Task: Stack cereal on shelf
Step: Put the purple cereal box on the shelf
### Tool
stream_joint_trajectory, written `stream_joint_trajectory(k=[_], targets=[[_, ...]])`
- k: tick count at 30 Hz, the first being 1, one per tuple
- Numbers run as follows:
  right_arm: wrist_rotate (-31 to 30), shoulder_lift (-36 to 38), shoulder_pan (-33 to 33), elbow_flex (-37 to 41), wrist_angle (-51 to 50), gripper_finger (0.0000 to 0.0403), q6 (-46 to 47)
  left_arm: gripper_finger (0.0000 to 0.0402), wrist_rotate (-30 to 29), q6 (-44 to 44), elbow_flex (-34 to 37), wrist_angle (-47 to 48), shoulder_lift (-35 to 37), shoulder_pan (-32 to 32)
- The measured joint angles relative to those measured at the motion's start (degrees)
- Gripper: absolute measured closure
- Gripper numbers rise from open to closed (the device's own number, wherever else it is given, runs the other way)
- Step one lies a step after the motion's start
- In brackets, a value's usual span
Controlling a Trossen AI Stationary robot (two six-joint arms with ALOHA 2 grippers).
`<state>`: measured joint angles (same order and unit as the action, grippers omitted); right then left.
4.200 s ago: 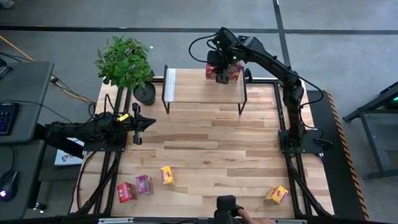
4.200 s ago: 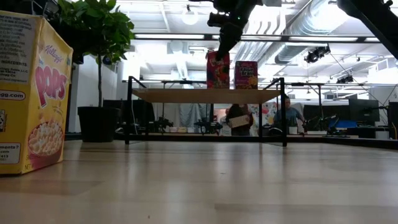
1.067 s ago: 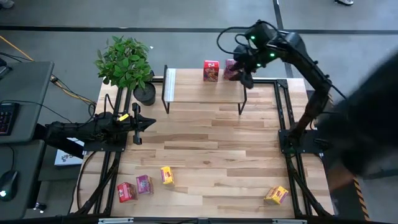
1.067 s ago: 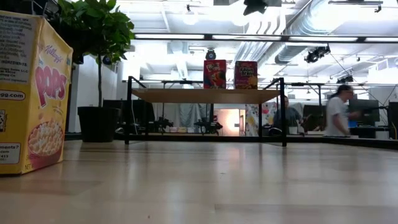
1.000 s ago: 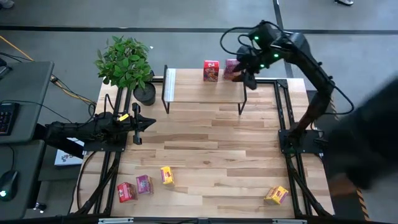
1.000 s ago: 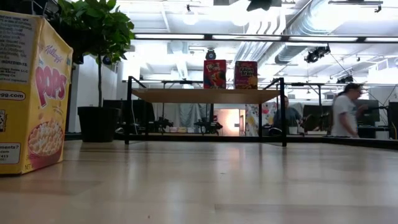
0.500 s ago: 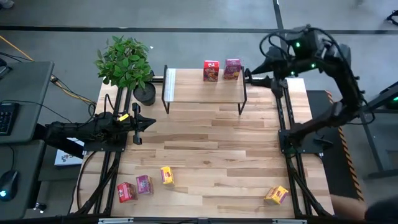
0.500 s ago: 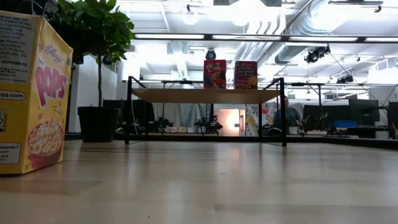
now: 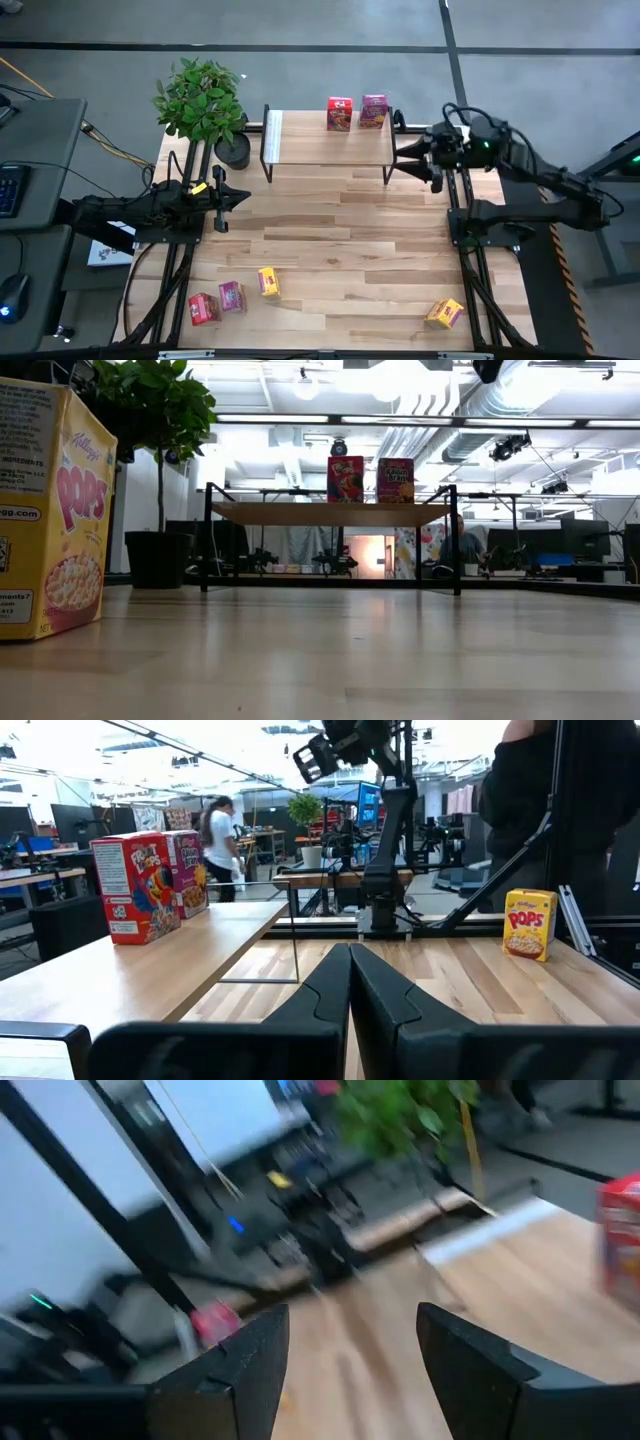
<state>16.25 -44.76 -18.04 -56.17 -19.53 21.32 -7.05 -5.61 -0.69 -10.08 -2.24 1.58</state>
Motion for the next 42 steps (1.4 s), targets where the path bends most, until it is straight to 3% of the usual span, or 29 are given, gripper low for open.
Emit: stream_joint_trajectory(k=[6, 11, 21, 24, 29, 33, 37, 42], targets=[[-4.32, 2.76, 3.47, 8.11, 16.08, 0.0190, 7.35, 0.0401, 0.00, 0.00, 0.00, 0.02, 0.00, 0.00], [-10.26, 2.28, 4.76, 8.18, 17.37, 0.0190, 7.22, 0.0402, 0.00, 0.01, -0.02, -0.01, 0.00, -0.02], [-14.71, 2.37, 4.72, 7.95, 17.69, 0.0190, 10.61, 0.0402, 0.04, 0.58, -0.01, -0.84, 0.00, 0.00], [-14.75, 2.37, 4.72, 7.95, 17.69, 0.0190, 12.23, 0.0401, 2.64, 11.75, 0.00, -5.67, -0.04, -0.30], [-14.78, 2.37, 4.72, 7.95, 17.69, 0.0190, 13.36, 0.0402, 2.32, 27.90, 0.00, -22.49, -0.01, -0.30], [-15.55, 2.35, 4.72, 7.92, 17.67, 0.0190, 13.30, 0.0401, -5.48, 32.92, -0.76, -33.26, -0.25, -0.24], [-18.45, 2.35, 4.72, 7.92, 17.63, 0.0190, 13.21, 0.0377, -5.86, 35.07, -7.09, -27.31, -3.56, -0.22], [-20.43, 2.35, 4.72, 7.92, 17.45, 0.0190, 13.25, 0.0306, 4.99, 35.23, -21.27, -12.76, -14.49, -0.24]])
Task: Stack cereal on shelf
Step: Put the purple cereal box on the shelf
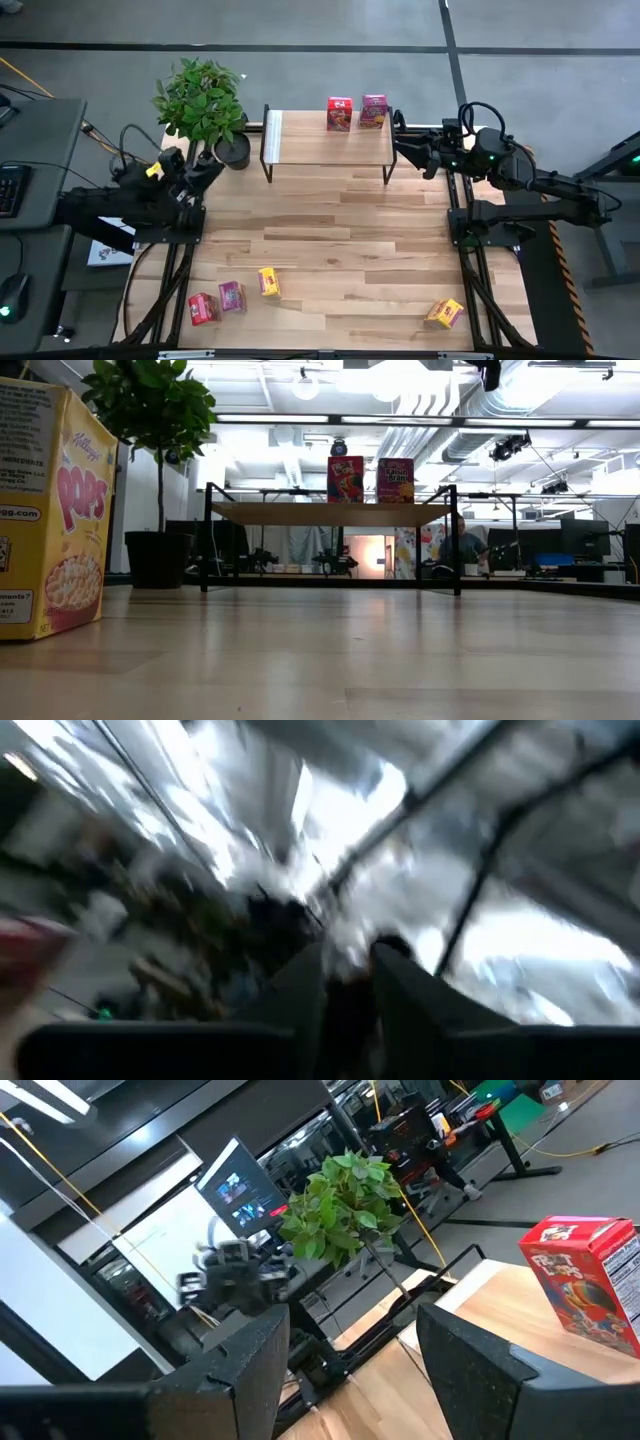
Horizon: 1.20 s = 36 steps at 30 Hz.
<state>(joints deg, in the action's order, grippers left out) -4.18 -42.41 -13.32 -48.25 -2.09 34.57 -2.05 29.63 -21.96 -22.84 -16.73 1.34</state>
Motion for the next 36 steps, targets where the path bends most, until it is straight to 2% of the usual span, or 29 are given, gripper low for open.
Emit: stream_joint_trajectory(k=[5, 9, 11, 13, 16, 18, 24, 26, 33, 36], targets=[[-0.35, 0.00, -0.02, 0.00, 0.00, 0.0190, 1.51, 0.0227, 18.71, -6.29, -19.35, 27.94, -13.57, 0.00], [-0.36, 0.00, -0.02, -0.02, 0.00, 0.0190, 1.64, 0.0191, 33.42, -15.10, -32.70, 50.51, -24.34, -0.73], [-0.36, 0.00, -0.02, -0.02, 0.00, 0.0190, 1.64, 0.0185, 37.77, -19.25, -37.24, 58.96, -28.86, -2.71], [-0.36, 0.00, -0.02, -0.02, -0.05, 0.0190, 1.59, 0.0184, 39.11, -24.30, -40.53, 65.75, -32.56, -6.30], [-0.36, 0.00, -0.02, -0.09, -0.35, 0.0190, 1.52, 0.0186, 38.10, -32.11, -42.92, 71.90, -36.43, -13.66], [-0.32, 0.00, -0.02, -0.09, -0.72, 0.0190, 1.37, 0.0187, 34.64, -34.99, -43.06, 73.14, -38.62, -18.92], [0.80, -0.02, -0.02, -0.11, -4.20, 0.0190, -0.41, 0.0187, 18.00, -41.41, -43.10, 73.05, -45.78, -33.18], [0.90, -0.02, -0.01, -0.11, -5.88, 0.0190, -0.46, 0.0187, 14.29, -42.44, -43.10, 73.67, -48.44, -36.76], [1.33, -0.02, -0.02, -0.11, -11.74, 0.0190, -0.50, 0.0188, 13.28, -40.66, -43.10, 75.18, -57.00, -46.45], [1.35, -0.02, -0.02, -0.11, -13.39, 0.0190, -0.50, 0.0188, 10.01, -43.36, -43.10, 75.63, -60.19, -49.01]])
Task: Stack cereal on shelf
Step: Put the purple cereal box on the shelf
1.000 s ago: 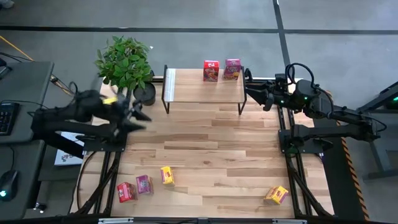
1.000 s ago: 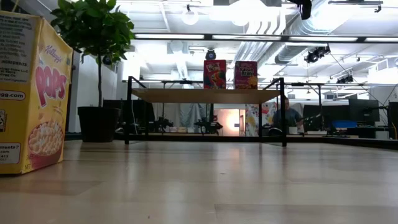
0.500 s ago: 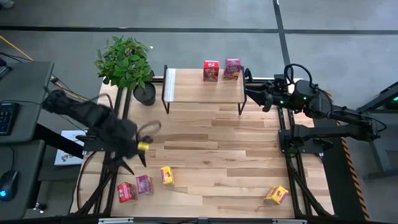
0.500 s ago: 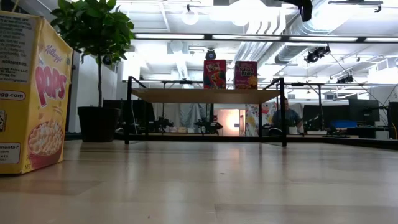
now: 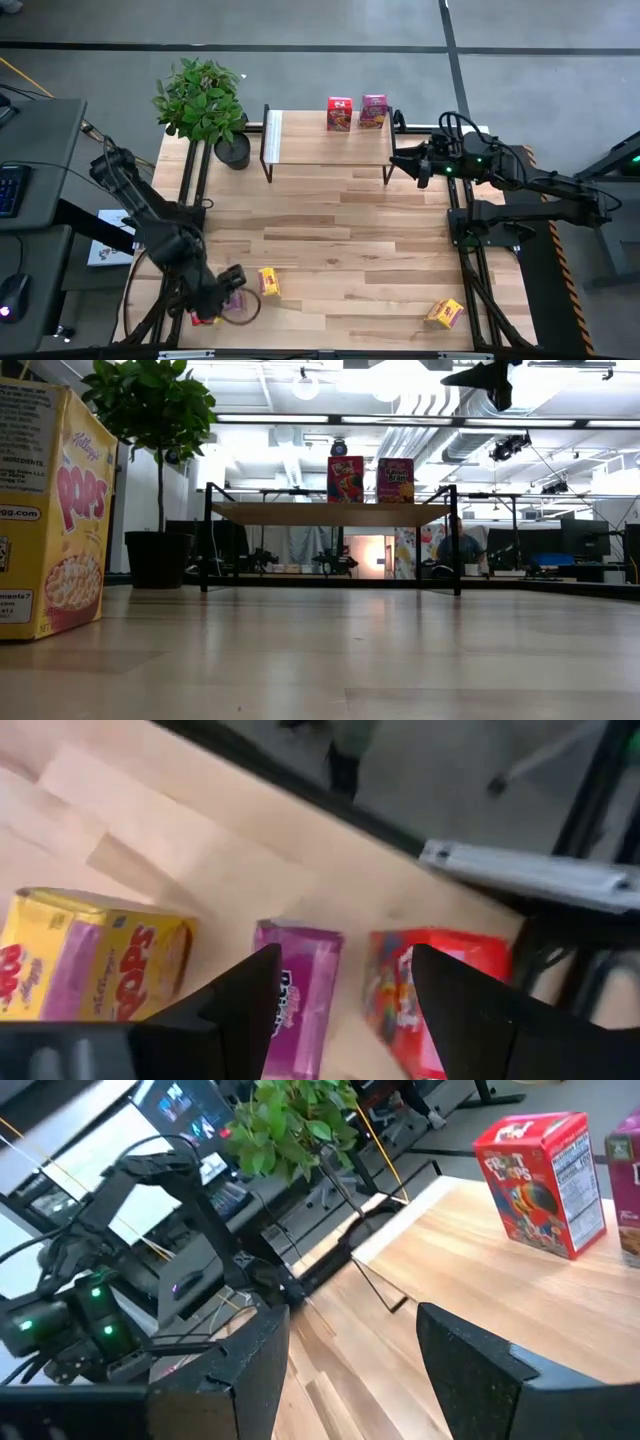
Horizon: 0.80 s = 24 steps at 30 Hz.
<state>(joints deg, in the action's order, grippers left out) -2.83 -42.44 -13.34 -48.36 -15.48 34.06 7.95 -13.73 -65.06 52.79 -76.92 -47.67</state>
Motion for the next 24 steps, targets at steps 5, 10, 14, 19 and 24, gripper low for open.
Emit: stream_joint_trajectory(k=[5, 10, 14, 19, 24], targets=[[0.00, 0.00, 0.02, 0.00, -0.20, 0.0190, 0.00, 0.0188, -6.78, -0.44, 0.00, 0.08, -3.51, -0.82], [0.00, 0.00, 0.02, 0.00, -0.23, 0.0190, 0.00, 0.0188, -7.62, -0.85, 0.00, 0.36, -4.18, -0.76], [0.00, 0.00, 0.00, 0.00, -0.23, 0.0190, 0.00, 0.0188, -7.31, -2.40, 0.00, 2.06, -3.48, -0.78], [0.00, 0.00, 0.00, 0.00, -0.22, 0.0190, 0.00, 0.0188, -6.12, -5.85, 0.42, 3.22, -3.30, -0.76], [0.00, 0.00, 0.00, 0.02, -0.23, 0.0190, 0.00, 0.0188, -5.36, -9.05, 1.90, 2.79, -3.32, -0.76]])
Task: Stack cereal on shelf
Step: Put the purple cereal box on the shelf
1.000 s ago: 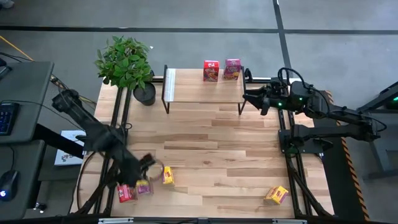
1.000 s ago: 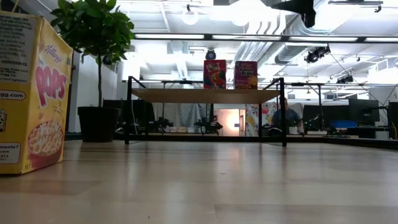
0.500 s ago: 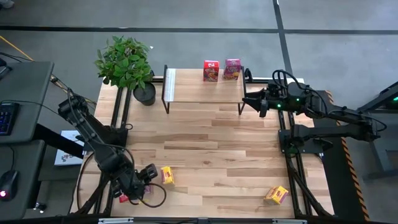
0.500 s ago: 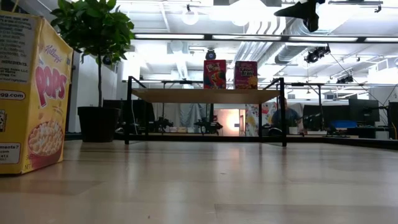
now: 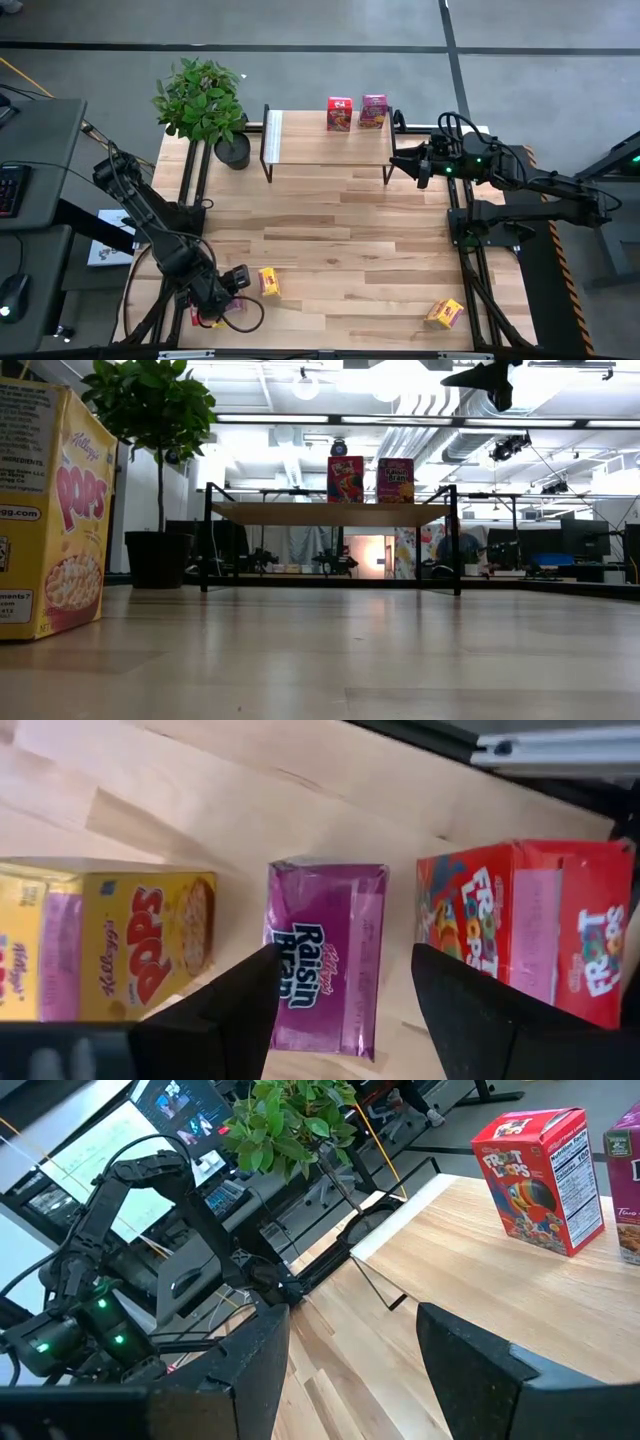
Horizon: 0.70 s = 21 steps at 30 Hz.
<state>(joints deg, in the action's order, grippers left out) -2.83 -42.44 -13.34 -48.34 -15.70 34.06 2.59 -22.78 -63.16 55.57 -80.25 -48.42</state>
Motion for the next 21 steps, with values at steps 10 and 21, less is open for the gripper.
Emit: stream_joint_trajectory(k=[10, 21], targets=[[-0.63, 0.00, 0.00, 0.00, 0.02, 0.0190, 0.00, 0.0188, -2.41, -3.17, 1.42, -1.77, 0.07, 1.17], [-0.66, 0.00, 0.00, 0.02, 0.02, 0.0190, 0.45, 0.0188, -5.21, -1.88, 1.45, -1.79, 0.07, 1.20]])
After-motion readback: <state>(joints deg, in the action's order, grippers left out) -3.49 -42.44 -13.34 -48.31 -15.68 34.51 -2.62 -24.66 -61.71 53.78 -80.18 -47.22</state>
